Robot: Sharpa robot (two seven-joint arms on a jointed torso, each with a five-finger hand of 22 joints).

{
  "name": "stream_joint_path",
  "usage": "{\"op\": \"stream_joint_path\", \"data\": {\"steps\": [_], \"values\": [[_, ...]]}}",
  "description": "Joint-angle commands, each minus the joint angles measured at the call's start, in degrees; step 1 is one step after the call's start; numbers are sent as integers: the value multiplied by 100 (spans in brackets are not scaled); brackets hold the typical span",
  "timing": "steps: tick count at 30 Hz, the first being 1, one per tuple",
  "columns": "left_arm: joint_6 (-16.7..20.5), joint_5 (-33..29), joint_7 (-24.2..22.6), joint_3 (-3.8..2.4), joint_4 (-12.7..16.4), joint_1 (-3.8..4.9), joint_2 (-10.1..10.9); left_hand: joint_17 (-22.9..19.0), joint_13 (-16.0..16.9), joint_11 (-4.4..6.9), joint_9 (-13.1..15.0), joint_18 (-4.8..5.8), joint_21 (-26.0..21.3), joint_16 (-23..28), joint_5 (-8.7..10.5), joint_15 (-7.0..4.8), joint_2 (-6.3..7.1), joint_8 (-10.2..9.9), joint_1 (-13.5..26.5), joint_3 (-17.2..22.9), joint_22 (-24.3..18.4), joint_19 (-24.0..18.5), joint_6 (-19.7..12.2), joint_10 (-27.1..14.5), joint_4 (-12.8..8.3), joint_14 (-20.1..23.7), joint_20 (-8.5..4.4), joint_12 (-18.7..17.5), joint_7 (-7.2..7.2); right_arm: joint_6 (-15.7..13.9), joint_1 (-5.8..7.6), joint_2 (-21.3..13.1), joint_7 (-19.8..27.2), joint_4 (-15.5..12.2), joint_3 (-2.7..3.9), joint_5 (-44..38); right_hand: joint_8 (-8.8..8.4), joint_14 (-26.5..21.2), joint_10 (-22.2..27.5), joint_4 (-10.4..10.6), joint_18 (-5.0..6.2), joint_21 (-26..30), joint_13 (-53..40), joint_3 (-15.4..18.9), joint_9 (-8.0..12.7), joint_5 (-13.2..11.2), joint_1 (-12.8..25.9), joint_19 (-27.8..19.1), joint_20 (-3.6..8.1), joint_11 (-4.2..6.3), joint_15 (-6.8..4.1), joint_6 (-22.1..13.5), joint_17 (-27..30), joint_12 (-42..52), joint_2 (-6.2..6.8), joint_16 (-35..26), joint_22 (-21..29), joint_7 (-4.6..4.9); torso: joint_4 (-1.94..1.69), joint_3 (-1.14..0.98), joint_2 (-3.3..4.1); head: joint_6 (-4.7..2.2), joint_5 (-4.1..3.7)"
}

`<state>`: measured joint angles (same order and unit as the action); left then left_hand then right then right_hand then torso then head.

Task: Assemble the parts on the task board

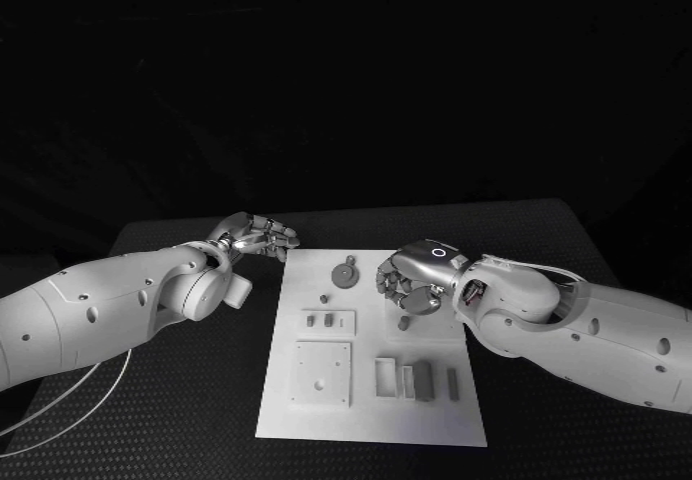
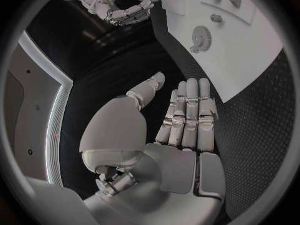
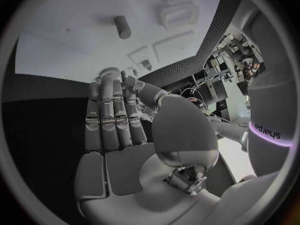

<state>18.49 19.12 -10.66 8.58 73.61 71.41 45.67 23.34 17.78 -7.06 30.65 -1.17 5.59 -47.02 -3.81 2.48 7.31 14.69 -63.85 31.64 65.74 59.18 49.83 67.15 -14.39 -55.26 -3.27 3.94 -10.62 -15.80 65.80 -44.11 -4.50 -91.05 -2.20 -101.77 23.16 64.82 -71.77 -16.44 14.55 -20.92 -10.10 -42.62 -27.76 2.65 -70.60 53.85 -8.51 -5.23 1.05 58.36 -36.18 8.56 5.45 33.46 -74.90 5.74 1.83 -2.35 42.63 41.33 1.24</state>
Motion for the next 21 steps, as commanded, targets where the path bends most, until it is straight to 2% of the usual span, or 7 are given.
{"op": "stream_joint_path", "data": {"steps": [1,6,8,12,15,18,21], "values": [[-21,-22,-34,-5,-11,7,-30,9,-7,7,-6,-55,-22,35,-28,-9,31,-10,6,-28,-6,43,-46,-49,-16,-36,1,-4,10,-79,-1,140,153,-72,2,103,4,20,-33,-6,45,-20,-7,-33,-7,22,13,35,-3,10,0,14,-9,16,24,3,-32,30,0,9,-3,27,156],[8,-43,-61,-6,-87,17,-77,11,-8,6,-5,-55,-24,37,-28,-8,30,-9,6,-28,-6,44,-47,-50,-15,-36,1,-4,9,-58,-20,421,220,-38,-1,102,1,18,-31,-6,45,-18,-8,-35,-8,23,19,35,-3,9,1,10,-14,11,18,-2,-34,32,-4,10,-5,62,306],[33,-67,-71,-6,-125,26,-96,12,-8,6,-5,-55,-25,37,-27,-8,30,-8,7,-29,-6,44,-47,-50,-14,-36,1,-4,9,-45,-50,528,242,9,-21,98,-2,17,-29,-7,45,-15,-8,-37,-9,22,21,34,-3,8,1,7,-17,8,14,-5,-35,33,-3,6,-5,74,381],[80,-117,-85,-6,-193,52,-142,14,-7,6,-5,-54,-26,39,-27,-8,30,-7,8,-29,-6,44,-46,-50,-13,-36,2,-2,9,-27,-135,679,282,87,-74,98,-6,15,-26,-9,45,-11,-8,-40,-10,22,26,32,-3,6,2,3,-22,2,8,-12,-37,35,-11,14,0,107,506],[84,-129,-89,-6,-246,72,-181,16,-6,6,-4,-53,-29,41,-27,-8,33,-4,11,-31,-7,44,-44,-48,-11,-35,2,0,10,1,-196,775,306,152,-127,93,-8,13,-23,-10,45,-9,-8,-41,-11,23,29,31,-3,4,3,0,-25,-1,4,-15,-38,36,-22,15,4,149,588],[84,-140,-90,-6,-303,81,-227,19,-6,7,-3,-52,-31,44,-27,-7,33,-2,13,-32,-7,44,-41,-47,-9,-35,2,2,11,28,-244,877,333,227,-217,39,-11,11,-20,-11,45,-6,-8,-42,-13,22,33,29,-3,2,4,-4,-29,-6,0,-20,-39,38,-15,10,2,203,714],[79,-152,-99,-6,-334,90,-269,20,-5,8,-3,-52,-33,45,-27,-7,33,0,13,-33,-7,44,-40,-46,-8,-34,2,2,11,46,-296,943,353,275,-284,1,-13,10,-18,-12,45,-4,-9,-42,-14,22,36,27,-4,1,5,-7,-32,-9,-3,-24,-41,39,-10,9,4,237,785]]}}
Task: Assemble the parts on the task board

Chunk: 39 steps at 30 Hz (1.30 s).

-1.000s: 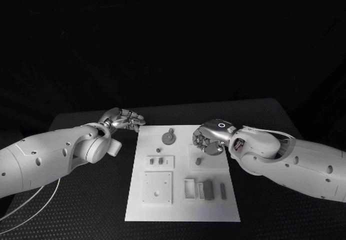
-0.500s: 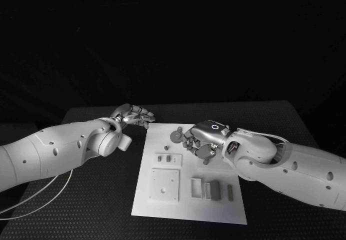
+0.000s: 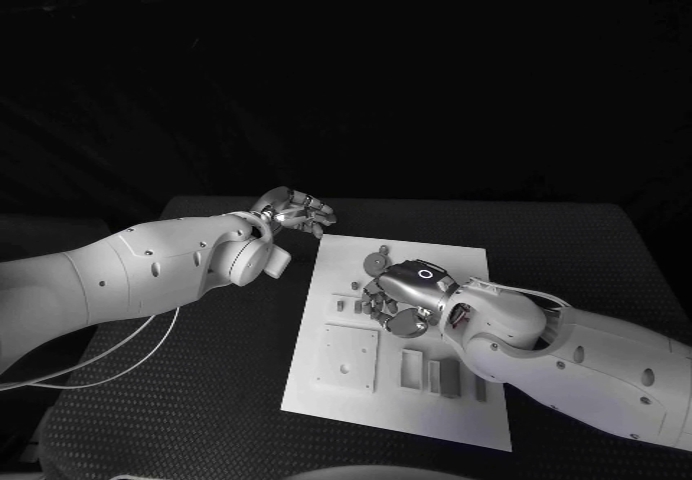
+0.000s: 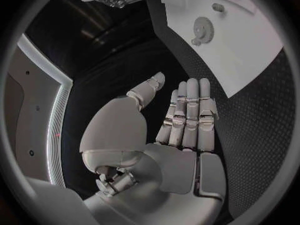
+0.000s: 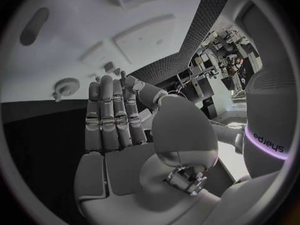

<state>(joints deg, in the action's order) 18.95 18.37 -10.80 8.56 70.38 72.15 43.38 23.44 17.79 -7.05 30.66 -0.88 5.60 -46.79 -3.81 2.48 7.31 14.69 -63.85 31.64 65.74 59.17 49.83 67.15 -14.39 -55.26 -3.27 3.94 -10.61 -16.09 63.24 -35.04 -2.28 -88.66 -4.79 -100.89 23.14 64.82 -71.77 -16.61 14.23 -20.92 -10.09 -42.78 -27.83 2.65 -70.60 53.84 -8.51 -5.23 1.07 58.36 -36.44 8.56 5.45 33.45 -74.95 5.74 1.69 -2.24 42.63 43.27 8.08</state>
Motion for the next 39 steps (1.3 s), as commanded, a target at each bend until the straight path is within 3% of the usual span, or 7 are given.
{"op": "stream_joint_path", "data": {"steps": [1,6,19,39], "values": [[32,-76,-86,-5,-17,18,-50,11,-6,7,-4,-82,-33,24,-27,-7,33,0,14,-33,-7,44,-40,-46,-8,-34,2,3,11,90,-59,53,141,51,-53,-98,-12,9,-18,5,77,-3,-10,-26,-7,23,37,27,-3,1,4,-7,-7,-9,-3,-24,-37,39,4,-3,4,50,109],[28,-79,-87,-5,-32,25,-68,12,-5,8,-4,-81,-35,26,-27,-7,32,1,15,-33,-7,44,-40,-46,-6,-34,2,3,12,98,-128,100,160,72,-141,-129,-14,7,-17,4,77,0,-10,-27,-9,23,41,25,-4,0,5,-9,-11,-13,-7,-29,-38,40,18,-8,0,70,155],[5,-87,-87,-5,-72,30,-120,18,-5,8,-4,-80,-40,32,-27,-5,31,3,20,-36,-7,44,-42,-47,-1,-32,3,4,12,148,-271,262,174,199,-223,-253,-17,6,-17,3,77,4,-12,-27,-13,22,48,24,-4,-1,7,-11,-18,-18,-11,-37,-43,42,16,-17,-1,158,238],[-22,-87,-76,-4,-73,30,-113,28,-5,7,-4,-80,-48,40,-26,-5,29,5,25,-39,-7,46,-48,-52,6,-32,3,5,11,207,-379,320,205,263,-268,-315,-20,7,-19,2,77,8,-15,-25,-19,22,57,24,-4,-2,8,-12,-29,-24,-15,-45,-49,43,19,-9,-2,218,295]]}}
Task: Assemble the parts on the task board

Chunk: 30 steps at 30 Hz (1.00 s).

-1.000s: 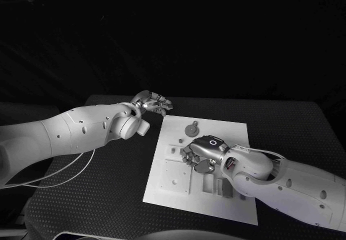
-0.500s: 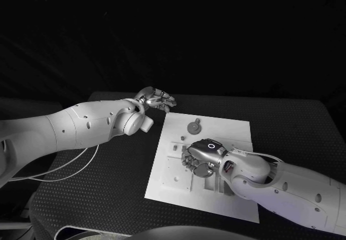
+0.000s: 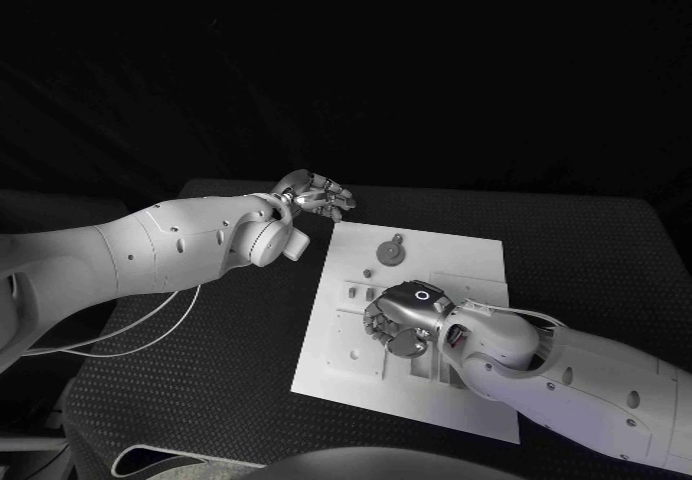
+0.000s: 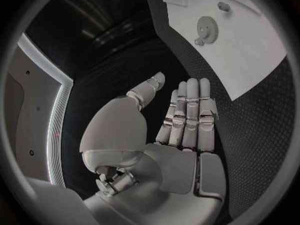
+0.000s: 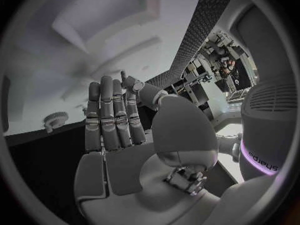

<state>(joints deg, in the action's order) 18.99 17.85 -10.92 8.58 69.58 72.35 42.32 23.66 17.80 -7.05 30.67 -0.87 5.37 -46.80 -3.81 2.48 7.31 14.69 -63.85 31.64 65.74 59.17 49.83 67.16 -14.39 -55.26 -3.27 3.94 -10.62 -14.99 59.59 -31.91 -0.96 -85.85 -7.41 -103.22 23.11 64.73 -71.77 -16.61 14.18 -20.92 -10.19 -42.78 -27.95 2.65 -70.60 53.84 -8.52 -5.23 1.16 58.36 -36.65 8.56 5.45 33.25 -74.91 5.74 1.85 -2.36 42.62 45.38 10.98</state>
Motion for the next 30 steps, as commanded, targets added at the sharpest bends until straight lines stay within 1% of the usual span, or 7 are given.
{"op": "stream_joint_path", "data": {"steps": [1,6,12,15,17,20,30], "values": [[-26,-35,-64,-6,8,10,-6,6,-5,6,-5,-81,-25,40,-26,-5,29,5,25,-39,-7,46,-48,-52,6,-32,3,5,11,93,-17,8,73,-16,-7,-82,-16,16,-20,2,82,8,-6,-26,-8,22,58,25,-4,-2,-2,-12,-8,-24,-15,-25,-53,43,4,3,0,11,10],[-34,-35,-64,-6,10,10,-8,9,-5,6,-5,-80,-28,42,-26,-5,29,5,27,-40,-7,46,-50,-54,8,-32,3,4,10,97,-33,36,78,32,-13,-88,-17,17,-20,2,82,9,-7,-26,-9,22,60,25,-3,-2,-2,-12,-11,-25,-17,-27,-54,43,3,2,0,13,13],[-41,-35,-63,-6,13,10,-9,12,-5,5,-6,-80,-30,45,-26,-4,29,5,29,-41,-7,46,-52,-56,10,-32,3,4,10,129,-51,87,54,139,-34,-281,-18,17,-20,1,82,10,-8,-26,-11,23,62,25,-3,-1,-2,-13,-14,-27,-19,-30,-56,43,2,0,0,13,17],[-45,-35,-58,-6,22,10,-5,14,-5,5,-6,-80,-31,46,-26,-4,29,5,30,-42,-7,47,-53,-56,11,-32,3,4,9,169,-60,96,52,198,-67,-361,-19,16,-20,0,82,11,-8,-26,-12,23,62,25,-3,-1,-2,-14,-16,-29,-19,-32,-57,43,0,-1,3,18,14],[-46,-35,-57,-6,25,10,-2,15,-5,5,-6,-80,-32,47,-26,-4,29,5,30,-42,-7,47,-54,-57,11,-31,3,4,9,221,-62,105,55,229,-103,-363,-19,16,-20,-1,82,12,-8,-27,-13,23,61,24,-2,-1,-1,-14,-17,-30,-20,-33,-58,43,0,-1,3,18,14],[-36,-35,-60,-6,26,10,-1,16,-5,5,-6,-80,-33,48,-26,-4,29,5,30,-42,-7,47,-55,-58,12,-31,3,4,9,221,-67,122,49,262,-145,-442,-20,16,-20,-1,82,12,-9,-26,-14,22,62,24,-2,-1,-1,-14,-18,-31,-19,-35,-59,43,2,-1,2,20,14],[-48,-35,-53,-6,25,10,1,21,-5,4,-6,-80,-37,52,-27,-4,29,7,29,-43,-6,47,-57,-60,13,-31,3,4,9,283,-77,128,53,277,-157,-387,-21,15,-19,0,82,16,-10,-24,-17,22,68,22,-3,-2,0,-15,-24,-35,-18,-41,-62,44,4,-2,-1,18,14]]}}
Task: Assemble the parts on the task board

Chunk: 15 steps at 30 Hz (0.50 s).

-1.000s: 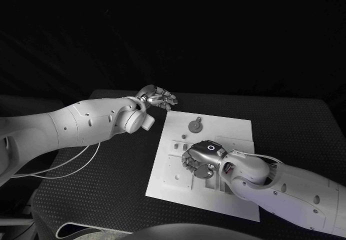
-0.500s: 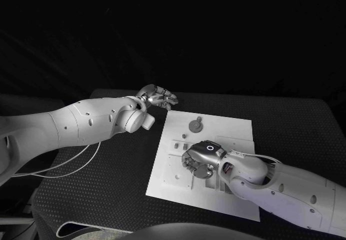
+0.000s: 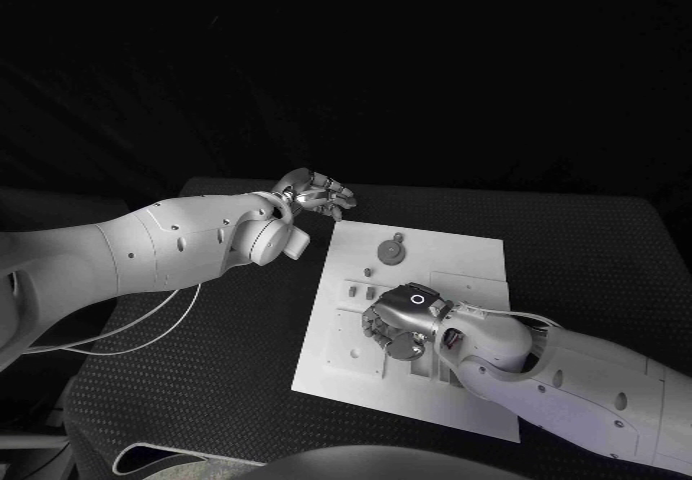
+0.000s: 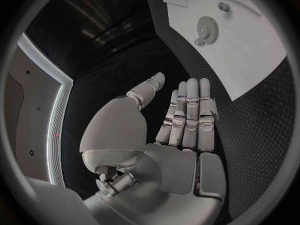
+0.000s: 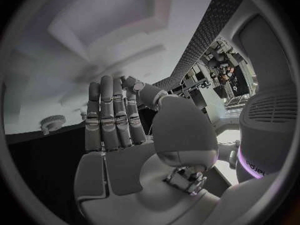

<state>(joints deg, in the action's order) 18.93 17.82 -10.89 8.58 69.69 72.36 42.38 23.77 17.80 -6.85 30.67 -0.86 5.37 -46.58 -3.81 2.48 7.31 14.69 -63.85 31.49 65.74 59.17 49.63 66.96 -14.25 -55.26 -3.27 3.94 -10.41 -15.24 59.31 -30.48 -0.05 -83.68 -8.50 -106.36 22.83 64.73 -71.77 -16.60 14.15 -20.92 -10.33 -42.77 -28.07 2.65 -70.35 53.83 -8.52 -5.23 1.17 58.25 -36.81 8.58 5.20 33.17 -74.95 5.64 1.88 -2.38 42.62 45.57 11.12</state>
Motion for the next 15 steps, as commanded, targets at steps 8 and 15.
{"op": "stream_joint_path", "data": {"steps": [8,15], "values": [[-59,-32,-45,-6,19,11,3,13,-6,-17,-7,-80,-39,33,-26,-4,31,7,30,-29,-6,47,-39,-43,-1,-30,3,3,-12,10,-46,-72,101,101,-52,242,-349,-146,357,20,66,112,95,84,117,20,261,-123,-48,-186,92,-606,-37,-293,321,-200,-91,315,8,6,-3,-18,-17],[-61,-32,-41,-5,16,11,16,17,-7,-20,-8,-80,-44,38,-26,-3,36,5,31,-33,-6,46,-47,-50,-1,-28,4,1,-15,-278,-16,-240,87,-60,-50,265,-561,-432,931,60,6,193,256,390,235,20,525,-399,-97,-434,256,-1047,-86,-498,740,-360,-133,189,2,6,-5,-55,-73]]}}
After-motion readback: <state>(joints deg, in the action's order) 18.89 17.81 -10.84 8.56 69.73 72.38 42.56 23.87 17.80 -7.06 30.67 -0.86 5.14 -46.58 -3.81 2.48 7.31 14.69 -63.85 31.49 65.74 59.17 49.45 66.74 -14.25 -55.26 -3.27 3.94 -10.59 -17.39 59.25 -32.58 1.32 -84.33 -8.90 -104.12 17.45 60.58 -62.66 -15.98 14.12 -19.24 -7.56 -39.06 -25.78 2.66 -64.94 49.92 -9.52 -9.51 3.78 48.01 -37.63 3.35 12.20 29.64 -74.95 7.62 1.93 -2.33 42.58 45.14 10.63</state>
